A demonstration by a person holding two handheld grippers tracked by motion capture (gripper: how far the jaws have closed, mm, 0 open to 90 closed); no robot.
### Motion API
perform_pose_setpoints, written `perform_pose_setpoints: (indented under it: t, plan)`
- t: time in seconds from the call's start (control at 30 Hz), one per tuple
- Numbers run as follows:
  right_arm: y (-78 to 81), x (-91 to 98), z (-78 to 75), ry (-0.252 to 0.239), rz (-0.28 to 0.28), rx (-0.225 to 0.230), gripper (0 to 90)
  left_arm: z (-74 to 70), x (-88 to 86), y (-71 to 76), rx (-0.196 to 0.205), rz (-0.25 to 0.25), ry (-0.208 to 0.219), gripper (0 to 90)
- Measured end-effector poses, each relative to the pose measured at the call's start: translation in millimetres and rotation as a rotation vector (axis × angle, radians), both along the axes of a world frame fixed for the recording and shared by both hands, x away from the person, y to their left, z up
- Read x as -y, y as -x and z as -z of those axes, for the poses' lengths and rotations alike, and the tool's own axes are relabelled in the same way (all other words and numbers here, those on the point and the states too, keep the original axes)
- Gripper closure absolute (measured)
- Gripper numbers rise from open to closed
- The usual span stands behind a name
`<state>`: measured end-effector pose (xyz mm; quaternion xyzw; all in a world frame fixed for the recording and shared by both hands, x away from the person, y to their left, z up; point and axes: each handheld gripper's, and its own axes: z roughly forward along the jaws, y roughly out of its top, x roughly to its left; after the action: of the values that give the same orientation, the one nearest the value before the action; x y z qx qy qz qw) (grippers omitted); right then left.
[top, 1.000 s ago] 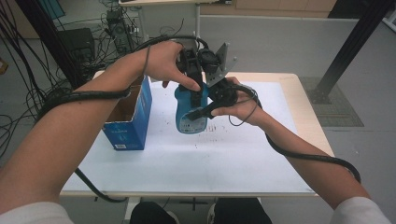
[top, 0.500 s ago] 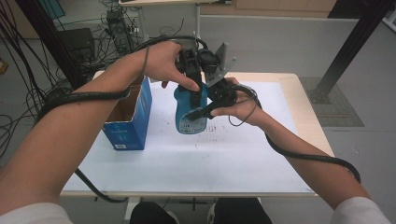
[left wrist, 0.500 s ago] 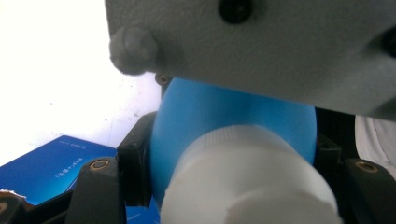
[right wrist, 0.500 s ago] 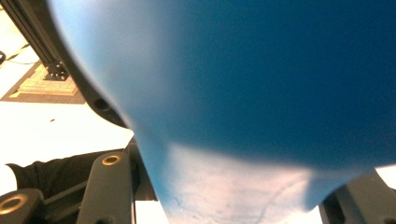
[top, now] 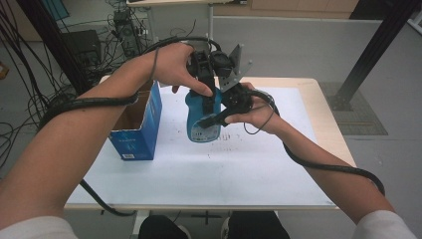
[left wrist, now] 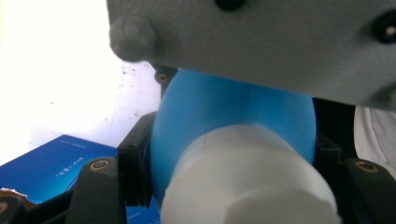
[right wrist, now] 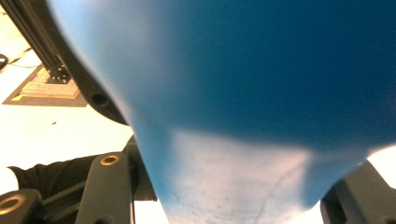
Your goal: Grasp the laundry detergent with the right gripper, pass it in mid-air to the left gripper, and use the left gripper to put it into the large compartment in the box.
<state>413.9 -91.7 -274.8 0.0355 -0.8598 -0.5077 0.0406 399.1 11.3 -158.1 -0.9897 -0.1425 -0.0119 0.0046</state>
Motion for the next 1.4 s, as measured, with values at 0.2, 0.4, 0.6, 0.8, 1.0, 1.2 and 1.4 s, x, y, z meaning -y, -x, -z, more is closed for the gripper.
perform_pose_setpoints:
  t: [0.2, 0.4, 0.6, 0.8, 1.0, 1.2, 1.4]
  plan:
    - [0.1, -0.9, 2.2, 0.011, -0.004, 0.007, 37.1, -1.5, 0.7, 0.1, 0.002, -0.003, 0.002, 36.7]
    - [0.1, 0.7, 2.2, 0.022, -0.001, -0.016, 27.6, -2.0, -0.4, -0.3, 0.006, -0.007, -0.005, 36.8]
    - [-2.2, 11.6, -3.9, 0.009, 0.039, -0.021, 19.3, -1.2, -2.9, -1.1, 0.006, -0.021, -0.009, 36.8]
    - [-5.9, 31.8, -10.3, 0.03, 0.095, 0.005, 16.1, -1.9, -5.5, -2.3, 0.0, -0.046, -0.009, 36.8]
    - [-10.1, 54.7, -14.7, 0.102, 0.15, 0.014, 13.2, -6.0, -8.7, -3.8, 0.009, -0.09, -0.011, 36.7]
    - [-15.8, 76.9, -19.3, 0.141, 0.194, 0.012, 10.4, -14.5, -13.8, -5.9, 0.036, -0.143, -0.016, 36.7]
    - [-17.2, 96.1, -26.7, 0.173, 0.246, 0.015, 10.4, -27.8, -20.8, -10.1, 0.05, -0.217, -0.001, 36.7]
